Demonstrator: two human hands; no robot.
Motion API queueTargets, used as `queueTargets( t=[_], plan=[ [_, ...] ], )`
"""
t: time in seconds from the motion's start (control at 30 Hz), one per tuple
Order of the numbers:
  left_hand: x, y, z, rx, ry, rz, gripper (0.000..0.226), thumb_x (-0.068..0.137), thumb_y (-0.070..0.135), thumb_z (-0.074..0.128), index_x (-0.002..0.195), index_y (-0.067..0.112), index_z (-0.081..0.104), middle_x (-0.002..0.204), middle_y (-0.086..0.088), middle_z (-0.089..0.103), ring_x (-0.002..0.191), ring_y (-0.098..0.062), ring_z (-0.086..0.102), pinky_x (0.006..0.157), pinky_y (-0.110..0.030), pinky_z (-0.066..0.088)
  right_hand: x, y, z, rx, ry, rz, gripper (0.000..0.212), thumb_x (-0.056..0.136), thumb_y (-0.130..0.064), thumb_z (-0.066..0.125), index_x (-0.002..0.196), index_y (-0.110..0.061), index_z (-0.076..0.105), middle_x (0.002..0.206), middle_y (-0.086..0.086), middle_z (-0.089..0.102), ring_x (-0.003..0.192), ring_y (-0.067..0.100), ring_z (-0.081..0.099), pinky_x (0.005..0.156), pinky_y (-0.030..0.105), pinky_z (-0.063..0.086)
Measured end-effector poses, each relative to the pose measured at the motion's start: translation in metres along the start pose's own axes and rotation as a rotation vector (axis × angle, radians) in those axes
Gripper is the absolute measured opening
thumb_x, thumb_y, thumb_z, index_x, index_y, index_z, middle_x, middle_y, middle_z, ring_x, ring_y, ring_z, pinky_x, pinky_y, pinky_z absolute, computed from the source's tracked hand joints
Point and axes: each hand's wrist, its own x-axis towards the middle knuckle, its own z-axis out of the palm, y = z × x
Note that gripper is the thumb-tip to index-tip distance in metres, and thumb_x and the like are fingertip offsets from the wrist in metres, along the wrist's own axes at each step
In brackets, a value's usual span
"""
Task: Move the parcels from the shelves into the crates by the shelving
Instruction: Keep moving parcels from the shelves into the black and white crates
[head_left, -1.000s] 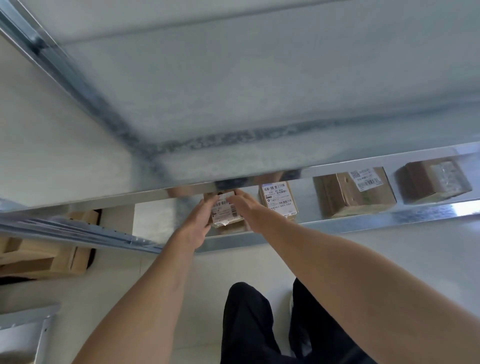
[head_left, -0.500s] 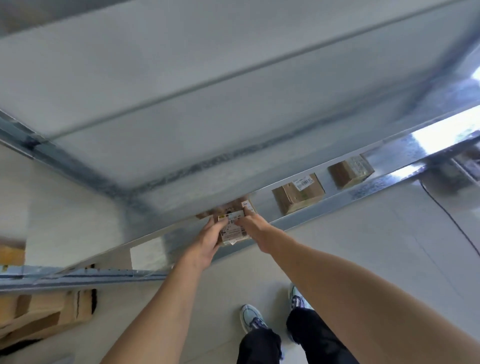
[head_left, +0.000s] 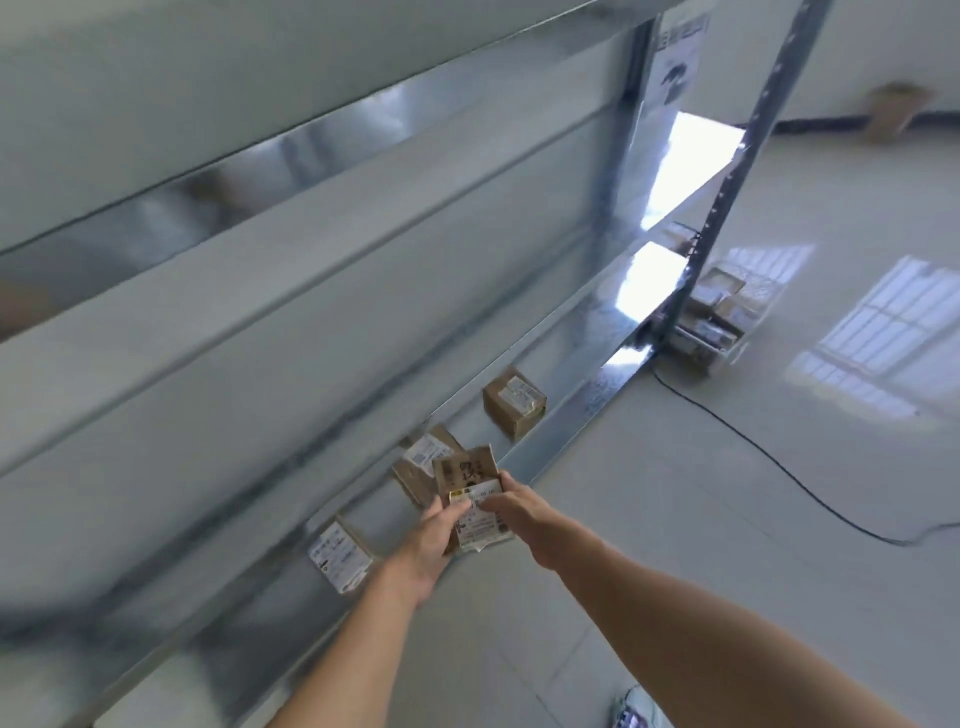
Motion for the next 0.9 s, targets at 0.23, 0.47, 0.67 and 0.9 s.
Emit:
queueTargets(
  t=[0.23, 0.47, 0.67, 0.9],
  plan=[
    [0.041, 0.065, 0.149, 0.127, -0.135, 0.071, 0.03, 0.106, 0.03, 0.051, 0.135, 0.025, 0.057, 0.117, -0.005, 0.077, 0.114, -0.02, 0.07, 0.106, -0.039, 0.048, -0.052, -0.019, -0.165, 0.109, 0.144, -0.099, 0.034, 0.097, -0.004, 0.05, 0.13, -0.012, 0.051, 0.104, 0.006, 0.066, 0.092, 0.017, 0.061, 0.071, 0.022, 0.048],
    [0.063, 0.12, 0.274, 0.202, -0.258, 0.13, 0.028, 0.107, 0.02, 0.049, 0.133, 0.017, 0.058, 0.111, -0.008, 0.078, 0.093, -0.015, 0.076, 0.068, -0.024, 0.057, -0.089, -0.026, -0.289, 0.19, 0.238, -0.166, 0.038, 0.099, 0.0, 0.048, 0.136, -0.006, 0.046, 0.113, 0.011, 0.063, 0.088, 0.015, 0.061, 0.065, 0.021, 0.047],
    [0.112, 0.154, 0.348, 0.308, -0.347, 0.103, 0.032, 0.106, 0.026, 0.051, 0.138, 0.024, 0.055, 0.123, -0.008, 0.074, 0.113, -0.023, 0.068, 0.095, -0.037, 0.054, -0.098, -0.03, -0.371, 0.267, 0.33, -0.207, 0.023, 0.1, -0.002, 0.05, 0.121, -0.01, 0.055, 0.101, 0.006, 0.068, 0.085, 0.015, 0.064, 0.067, 0.019, 0.05],
    [0.192, 0.195, 0.416, 0.377, -0.433, 0.081, 0.033, 0.103, 0.037, 0.057, 0.136, 0.033, 0.058, 0.117, 0.001, 0.076, 0.119, -0.021, 0.065, 0.116, -0.048, 0.039, -0.067, -0.045, -0.462, 0.34, 0.417, -0.124, 0.036, 0.099, -0.011, 0.056, 0.135, -0.014, 0.05, 0.126, 0.014, 0.065, 0.096, 0.018, 0.061, 0.072, 0.026, 0.046]
  ],
)
